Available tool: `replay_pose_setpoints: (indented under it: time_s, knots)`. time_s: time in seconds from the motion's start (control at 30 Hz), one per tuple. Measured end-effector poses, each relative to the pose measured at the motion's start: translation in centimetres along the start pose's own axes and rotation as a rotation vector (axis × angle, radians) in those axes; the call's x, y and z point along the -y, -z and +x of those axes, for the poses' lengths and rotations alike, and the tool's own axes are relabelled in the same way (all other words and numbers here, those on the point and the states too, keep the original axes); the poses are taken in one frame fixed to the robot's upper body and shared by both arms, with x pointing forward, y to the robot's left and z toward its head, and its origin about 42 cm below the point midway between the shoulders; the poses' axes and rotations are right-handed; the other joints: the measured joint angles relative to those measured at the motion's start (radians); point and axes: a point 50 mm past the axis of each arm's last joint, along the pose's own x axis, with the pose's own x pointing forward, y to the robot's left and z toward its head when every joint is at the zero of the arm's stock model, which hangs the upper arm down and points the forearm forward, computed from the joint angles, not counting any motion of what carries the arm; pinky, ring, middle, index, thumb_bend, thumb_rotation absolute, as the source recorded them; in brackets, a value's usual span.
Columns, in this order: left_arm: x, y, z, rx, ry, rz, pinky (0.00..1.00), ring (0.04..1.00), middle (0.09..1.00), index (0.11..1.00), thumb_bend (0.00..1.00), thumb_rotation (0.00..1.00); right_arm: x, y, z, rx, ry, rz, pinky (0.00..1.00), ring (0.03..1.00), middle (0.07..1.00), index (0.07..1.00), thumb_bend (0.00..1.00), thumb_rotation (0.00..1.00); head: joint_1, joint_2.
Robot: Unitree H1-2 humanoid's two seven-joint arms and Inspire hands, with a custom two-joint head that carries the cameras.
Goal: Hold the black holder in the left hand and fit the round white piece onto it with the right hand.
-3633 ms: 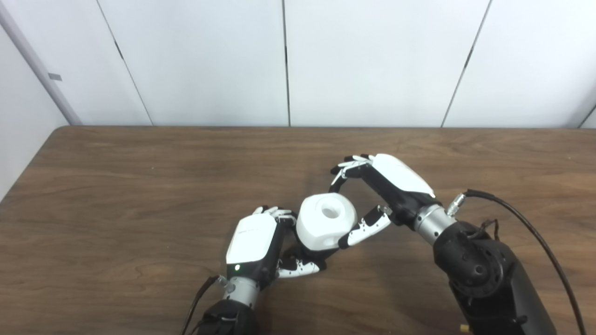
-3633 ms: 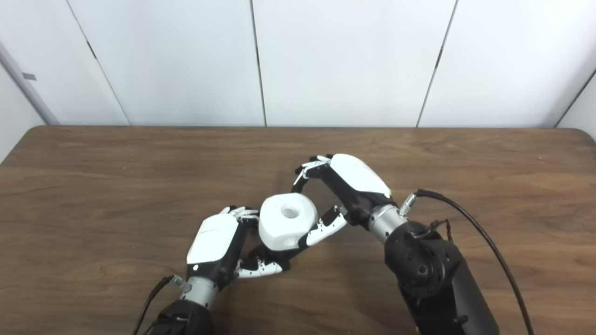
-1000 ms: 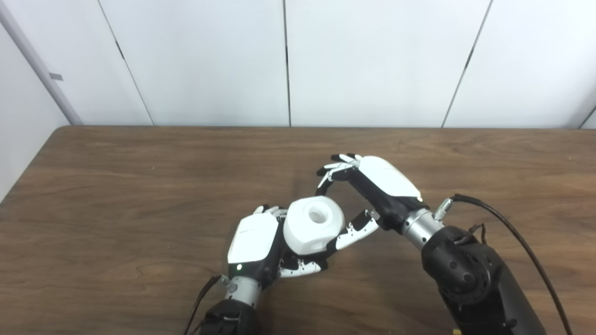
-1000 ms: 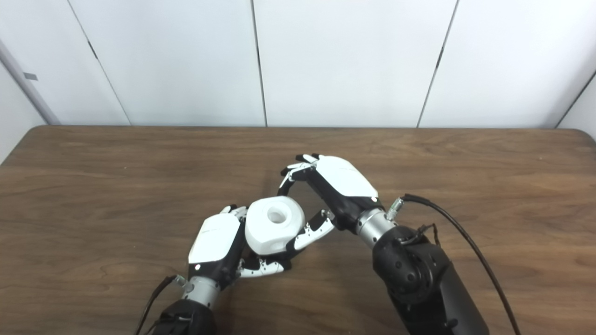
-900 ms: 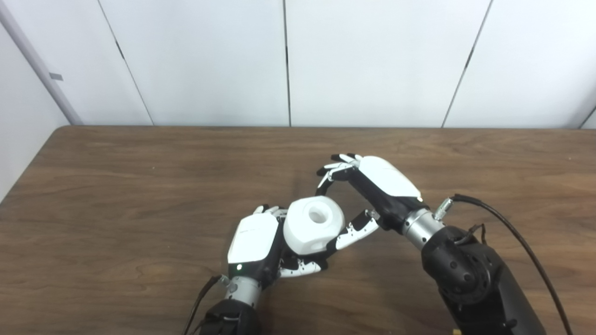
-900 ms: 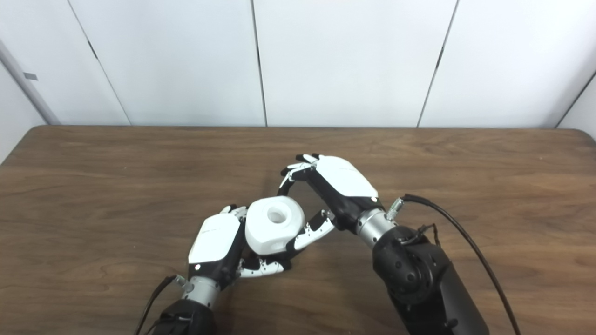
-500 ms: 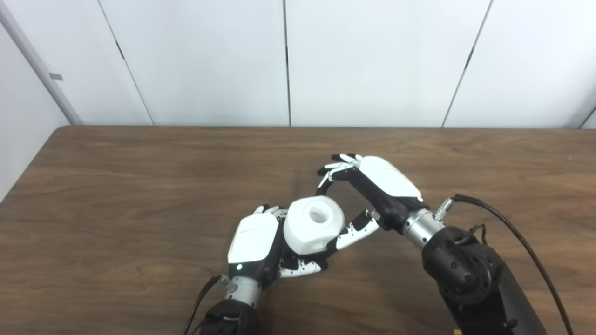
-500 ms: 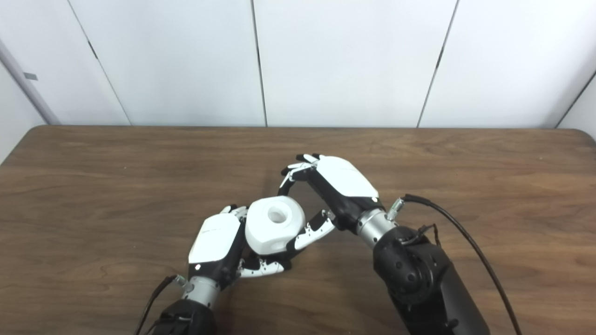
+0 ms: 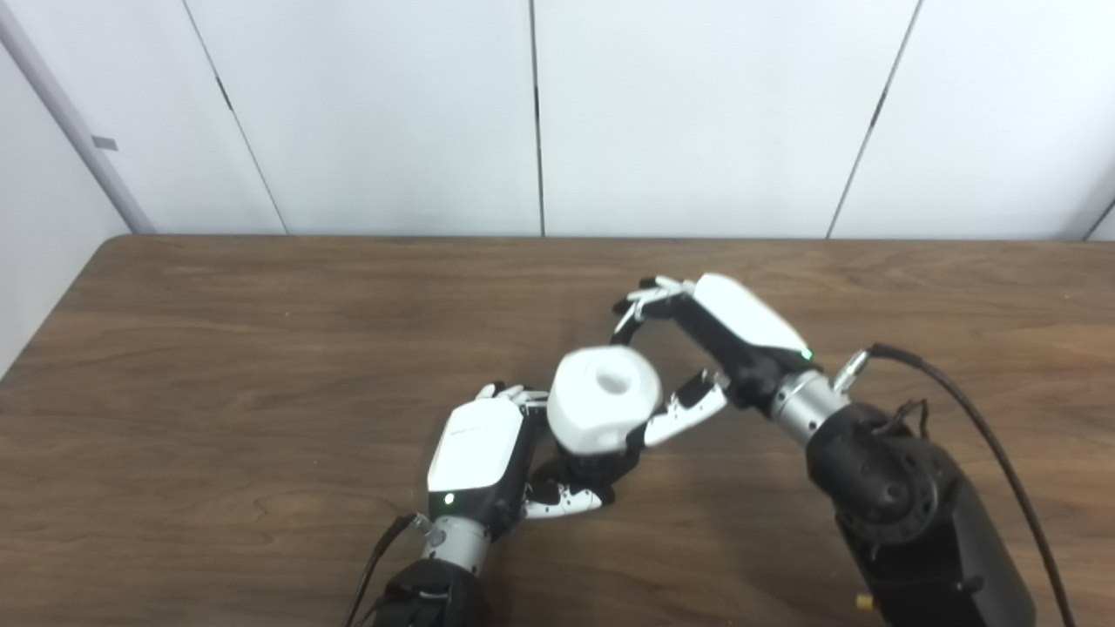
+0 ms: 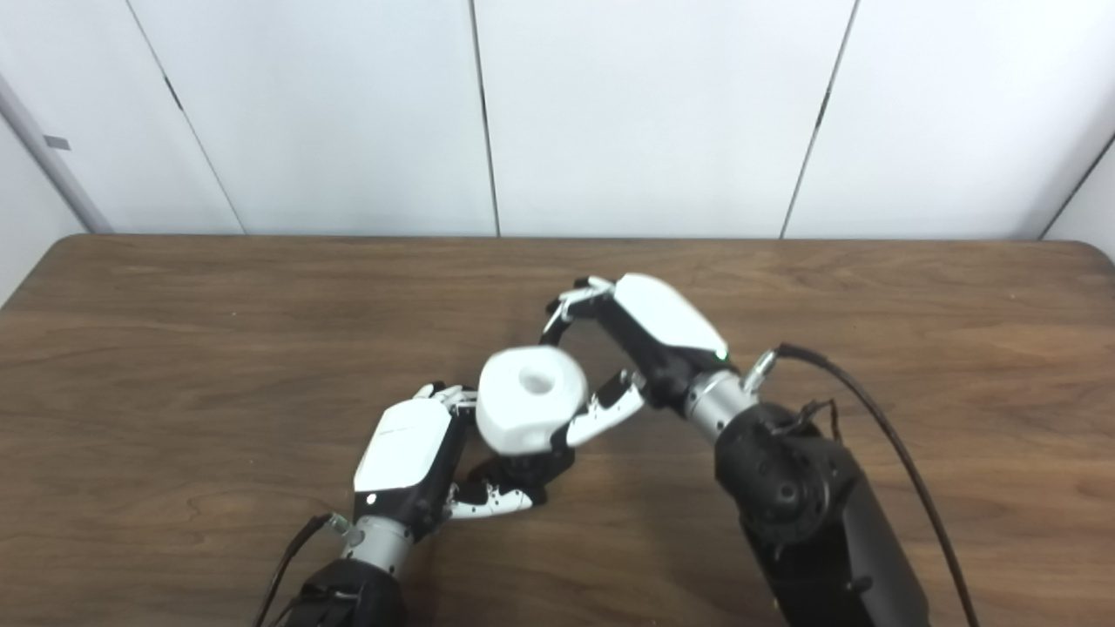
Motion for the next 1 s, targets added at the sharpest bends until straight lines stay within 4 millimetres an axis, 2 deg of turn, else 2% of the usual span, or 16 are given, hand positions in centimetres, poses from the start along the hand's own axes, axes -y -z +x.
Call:
replay_pose_setpoints:
  time_s: [0.13, 0.43, 0.73, 1.0]
  knots:
    - [0.0, 0.0, 0.01, 0.0, 0.0, 0.0, 0.95, 0.861, 0.776, 0.485, 0.52, 0.05, 0.87, -0.19, 0.19, 0.005, 0.019, -0.002, 0.94, 0.948, 0.816, 0.481, 0.53, 0.14, 0.0, 0.0]
    - [0.0, 0.0, 0.07, 0.001, 0.001, 0.001, 0.95, 0.865, 0.779, 0.486, 0.52, 0.05, 1.0, -0.04, 0.14, 0.0, 0.005, -0.004, 0.92, 0.938, 0.801, 0.481, 0.53, 0.14, 0.002, 0.003]
    - [0.0, 0.02, 0.08, 0.003, 0.002, -0.001, 0.95, 0.863, 0.776, 0.486, 0.52, 0.05, 0.76, -0.17, 0.06, 0.013, -0.021, -0.015, 0.99, 0.952, 0.812, 0.481, 0.53, 0.14, -0.002, 0.003]
    - [0.0, 0.02, 0.08, 0.002, 0.001, 0.001, 0.95, 0.86, 0.778, 0.486, 0.52, 0.05, 0.11, -0.73, -0.2, 0.043, -0.065, -0.055, 1.0, 0.957, 0.816, 0.481, 0.53, 0.14, -0.002, 0.003]
